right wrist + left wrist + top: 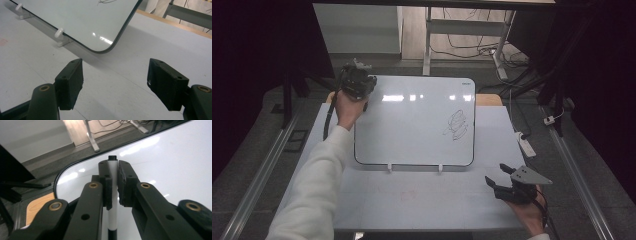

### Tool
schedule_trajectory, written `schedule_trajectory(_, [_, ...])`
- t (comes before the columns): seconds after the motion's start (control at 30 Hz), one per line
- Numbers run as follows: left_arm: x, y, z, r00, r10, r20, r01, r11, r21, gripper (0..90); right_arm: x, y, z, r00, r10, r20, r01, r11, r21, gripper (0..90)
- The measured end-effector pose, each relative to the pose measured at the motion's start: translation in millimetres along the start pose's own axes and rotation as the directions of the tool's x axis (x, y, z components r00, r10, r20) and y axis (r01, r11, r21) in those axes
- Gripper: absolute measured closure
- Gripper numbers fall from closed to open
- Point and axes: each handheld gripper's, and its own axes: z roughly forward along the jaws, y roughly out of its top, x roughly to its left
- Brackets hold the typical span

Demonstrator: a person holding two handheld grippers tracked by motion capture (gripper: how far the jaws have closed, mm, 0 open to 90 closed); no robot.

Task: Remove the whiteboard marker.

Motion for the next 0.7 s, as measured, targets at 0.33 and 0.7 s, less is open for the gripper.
schedule_trajectory(0.33, [2.9, -19.2, -56.2, 0.9885, 0.006, 0.151, 0.011, 0.9931, -0.116, 81.6, 2.3, 2.5, 0.4, 0.9999, 0.002, -0.011, -0.002, 1.0, -0.014, 28.8])
schedule_trajectory(0.7, [-52.8, -66.5, -85.2, 0.9158, 0.103, 0.388, -0.039, 0.9849, -0.169, 81.5, 8.8, 4.8, 8.9, 0.9973, 0.02, -0.07, -0.021, 1.0, -0.001, 29.9])
